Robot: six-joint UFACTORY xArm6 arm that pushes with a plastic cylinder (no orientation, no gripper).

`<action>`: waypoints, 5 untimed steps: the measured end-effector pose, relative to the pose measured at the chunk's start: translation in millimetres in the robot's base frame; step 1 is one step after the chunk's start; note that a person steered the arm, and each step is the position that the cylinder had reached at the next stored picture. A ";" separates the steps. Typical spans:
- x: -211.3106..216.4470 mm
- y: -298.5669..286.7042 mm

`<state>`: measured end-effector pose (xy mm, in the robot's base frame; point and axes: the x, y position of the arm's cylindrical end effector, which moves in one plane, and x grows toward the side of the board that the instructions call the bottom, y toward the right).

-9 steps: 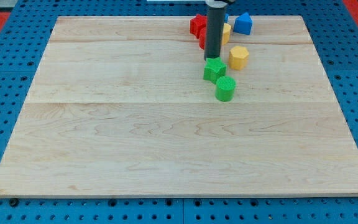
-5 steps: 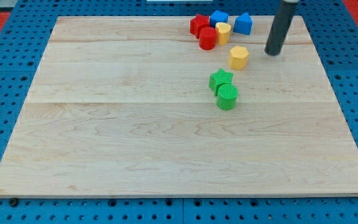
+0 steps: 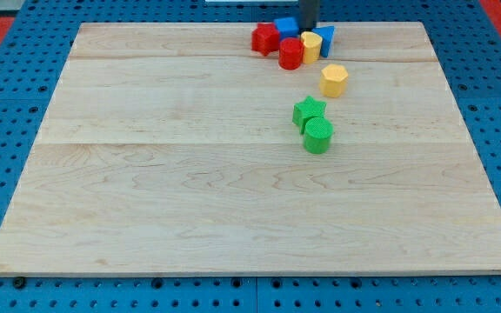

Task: Move the blue cube to the left side of the board

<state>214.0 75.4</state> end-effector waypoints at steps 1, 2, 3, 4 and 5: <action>-1.8 -13.5; 2.8 -73.4; 19.7 -132.1; -8.0 -136.4; -9.8 -142.3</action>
<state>204.2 -66.9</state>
